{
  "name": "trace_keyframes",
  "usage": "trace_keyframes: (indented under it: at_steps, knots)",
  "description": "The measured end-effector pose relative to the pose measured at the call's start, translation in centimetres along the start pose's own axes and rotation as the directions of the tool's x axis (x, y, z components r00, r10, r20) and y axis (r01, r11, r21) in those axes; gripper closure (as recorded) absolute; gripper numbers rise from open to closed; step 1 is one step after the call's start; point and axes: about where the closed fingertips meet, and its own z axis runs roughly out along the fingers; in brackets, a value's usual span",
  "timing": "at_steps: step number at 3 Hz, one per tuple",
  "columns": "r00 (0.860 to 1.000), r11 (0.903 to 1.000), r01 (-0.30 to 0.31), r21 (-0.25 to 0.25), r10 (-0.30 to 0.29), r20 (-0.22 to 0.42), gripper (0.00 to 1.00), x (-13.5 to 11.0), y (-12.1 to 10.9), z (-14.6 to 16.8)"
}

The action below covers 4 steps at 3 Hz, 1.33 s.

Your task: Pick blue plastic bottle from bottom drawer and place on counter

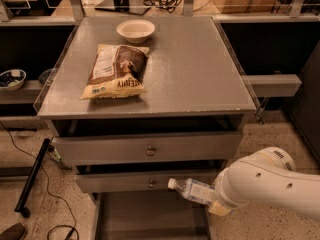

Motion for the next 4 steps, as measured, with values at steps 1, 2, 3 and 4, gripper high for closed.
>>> trace_keyframes:
  at_steps: [1,2,3,4]
  knots:
    - [1.000,1.0000,0.000,0.000,0.000,0.000,1.00,0.0,0.0,0.0]
    - [1.000,0.9996,0.000,0.027,0.000,-0.003,1.00,0.0,-0.7,-1.6]
    - [1.000,0.9976,0.008,0.068,-0.008,-0.005,1.00,0.0,-1.7,-4.7]
    - [1.000,0.9931,0.015,0.117,-0.015,-0.005,1.00,-0.2,-3.0,-8.0]
